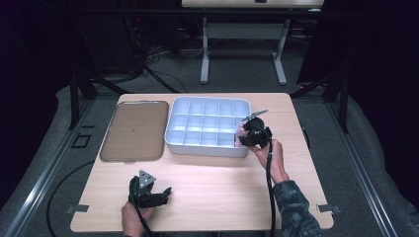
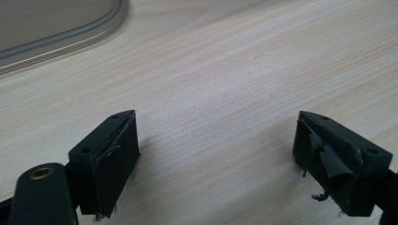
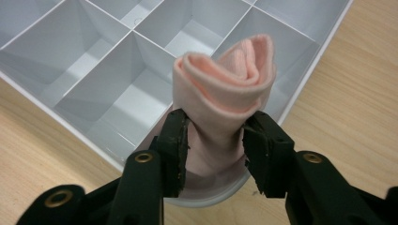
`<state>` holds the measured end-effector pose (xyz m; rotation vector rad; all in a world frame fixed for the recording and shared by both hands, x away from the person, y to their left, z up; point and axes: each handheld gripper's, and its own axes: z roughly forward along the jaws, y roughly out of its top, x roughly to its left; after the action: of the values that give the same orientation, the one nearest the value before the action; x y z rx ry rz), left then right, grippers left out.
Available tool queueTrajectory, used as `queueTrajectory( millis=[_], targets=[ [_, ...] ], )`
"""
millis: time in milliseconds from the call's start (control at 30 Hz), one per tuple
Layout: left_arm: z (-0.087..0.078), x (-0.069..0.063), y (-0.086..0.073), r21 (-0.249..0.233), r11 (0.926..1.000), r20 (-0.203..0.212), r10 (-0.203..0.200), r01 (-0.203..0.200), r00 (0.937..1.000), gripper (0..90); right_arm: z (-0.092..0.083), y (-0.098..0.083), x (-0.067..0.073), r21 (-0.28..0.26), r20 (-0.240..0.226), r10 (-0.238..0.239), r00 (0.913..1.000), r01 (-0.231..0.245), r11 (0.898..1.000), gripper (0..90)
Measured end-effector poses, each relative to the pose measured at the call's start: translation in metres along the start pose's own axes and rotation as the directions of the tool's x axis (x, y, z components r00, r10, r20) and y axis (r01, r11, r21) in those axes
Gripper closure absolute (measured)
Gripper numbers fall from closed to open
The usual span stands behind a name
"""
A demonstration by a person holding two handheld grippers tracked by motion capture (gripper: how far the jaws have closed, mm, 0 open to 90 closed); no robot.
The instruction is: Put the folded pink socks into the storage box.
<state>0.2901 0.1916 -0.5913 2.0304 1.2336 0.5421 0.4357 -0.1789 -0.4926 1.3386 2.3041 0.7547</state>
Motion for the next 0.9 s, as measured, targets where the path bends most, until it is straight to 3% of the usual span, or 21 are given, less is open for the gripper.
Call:
queueTrajectory(
  millis=[167, 300, 467, 667, 733, 900],
  targets=[
    [0.0, 0.0, 0.0, 0.0, 1.0, 0.0, 0.0, 0.0, 1.0, 14.6, -0.009, -0.003, -0.001, -0.015, -0.039, 0.003, 0.9992, -0.004, 1.0, 48.8],
    [0.0, 0.0, 0.0, 0.001, 1.0, 0.0, 0.0, 0.0, 1.0, 14.6, -0.028, -0.006, 0.0, -0.072, -0.073, -0.003, 0.9973, -0.003, 0.997, 43.1],
    [0.0, 0.0, 0.0, 0.001, 1.0, 0.001, 0.0, 0.0, 1.0, 14.6, -0.048, -0.015, 0.002, -0.118, -0.124, -0.006, 0.9923, -0.009, 0.993, 24.0],
    [0.0, 0.0, 0.0, 0.001, 1.0, 0.0, 0.0, 0.0, 1.0, 14.6, -0.074, -0.034, 0.006, -0.187, -0.119, -0.045, 0.9918, 0.022, 0.982, 6.0],
    [0.0, 0.0, 0.0, 0.001, 1.0, 0.0, 0.0, 0.0, 1.0, 14.6, -0.081, -0.043, 0.006, -0.205, -0.115, -0.061, 0.9915, 0.037, 0.978, 3.2],
    [0.0, 0.0, 0.0, 0.001, 1.0, 0.001, 0.0, 0.0, 1.0, 14.6, -0.092, -0.067, 0.007, -0.245, -0.099, -0.05, 0.9938, 0.025, 0.969, 0.0]
  ],
)
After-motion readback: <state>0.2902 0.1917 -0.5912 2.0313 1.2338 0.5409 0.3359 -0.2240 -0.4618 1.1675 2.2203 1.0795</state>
